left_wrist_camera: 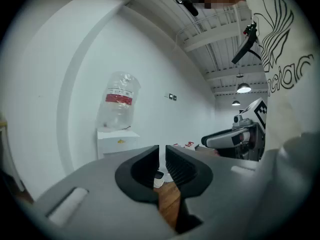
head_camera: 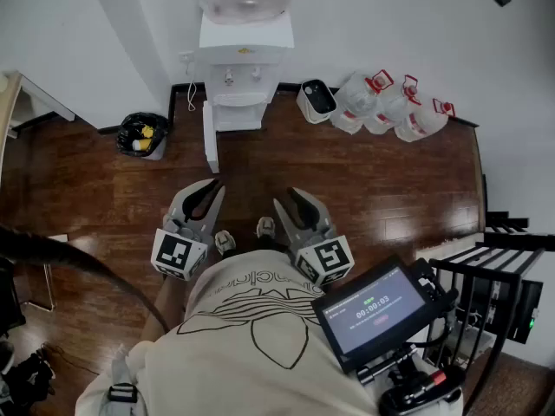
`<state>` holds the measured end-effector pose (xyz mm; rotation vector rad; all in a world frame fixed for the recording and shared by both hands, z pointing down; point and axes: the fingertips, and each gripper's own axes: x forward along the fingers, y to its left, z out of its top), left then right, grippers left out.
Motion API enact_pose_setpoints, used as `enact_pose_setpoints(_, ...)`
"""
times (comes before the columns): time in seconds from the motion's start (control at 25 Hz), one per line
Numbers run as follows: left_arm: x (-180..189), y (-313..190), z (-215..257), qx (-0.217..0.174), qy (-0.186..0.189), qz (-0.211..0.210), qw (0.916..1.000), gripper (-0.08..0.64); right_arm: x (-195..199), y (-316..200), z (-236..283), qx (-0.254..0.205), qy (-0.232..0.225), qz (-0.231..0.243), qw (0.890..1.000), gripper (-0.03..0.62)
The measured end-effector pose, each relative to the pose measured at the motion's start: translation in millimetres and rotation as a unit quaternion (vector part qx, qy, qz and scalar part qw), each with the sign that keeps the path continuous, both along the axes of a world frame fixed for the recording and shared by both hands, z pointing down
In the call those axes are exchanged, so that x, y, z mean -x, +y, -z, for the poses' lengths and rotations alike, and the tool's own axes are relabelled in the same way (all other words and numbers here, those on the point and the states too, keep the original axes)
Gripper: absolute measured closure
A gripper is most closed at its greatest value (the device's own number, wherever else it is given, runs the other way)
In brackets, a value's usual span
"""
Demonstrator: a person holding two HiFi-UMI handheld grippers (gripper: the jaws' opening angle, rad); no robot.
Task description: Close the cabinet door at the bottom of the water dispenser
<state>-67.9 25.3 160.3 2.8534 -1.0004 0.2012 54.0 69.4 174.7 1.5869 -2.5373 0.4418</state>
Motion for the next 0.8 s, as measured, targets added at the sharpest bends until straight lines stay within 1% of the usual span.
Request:
enact_pose_setpoints(0.16, 6.7, -12.4, -9.0, 0.006, 0.002, 0.003, 1.0, 0.5, -12.2, -8.0, -9.5, 0.016, -0.014, -0.027, 0.999, 0.454)
enact_pose_setpoints(0.24, 11.3, -20.7, -14.9, 0.012, -0.002, 0.012, 0.9999, 0.5, -21.3, -15.2, -14.2, 0.023, -0.009, -0.041, 0.999, 0.453)
enact_pose_setpoints(0.36, 21.9, -28.0, -38.7, 0.028, -0.023, 0.02, 0.9992, 0.495, -36.4, -21.9, -23.6, 0.036, 0.009, -0.06, 0.998, 0.451)
enact_pose_setpoints(0.44, 31.2, -33.5, -59.6, 0.041, -0.04, 0.021, 0.9981, 0.489, -51.4, -24.0, -33.8, 0.038, 0.03, -0.072, 0.996, 0.439)
enact_pose_setpoints(0.52, 40.8, -43.6, -76.3, 0.05, -0.052, 0.028, 0.997, 0.491, -76.3, -25.9, -49.7, 0.046, 0.057, -0.093, 0.993, 0.436)
enact_pose_setpoints(0.56, 44.0, -47.5, -81.3, 0.055, -0.058, 0.032, 0.9963, 0.491, -90.9, -25.0, -58.0, 0.055, 0.063, -0.105, 0.991, 0.429)
enact_pose_setpoints(0.68, 46.0, -54.1, -90.2, 0.066, -0.079, 0.037, 0.994, 0.491, -124.6, -20.2, -79.7, 0.079, 0.051, -0.131, 0.987, 0.417)
enact_pose_setpoints(0.8, 37.5, -67.1, -112.2, 0.079, -0.092, 0.04, 0.9918, 0.491, -136.2, -33.7, -108.0, 0.076, 0.033, -0.129, 0.988, 0.406)
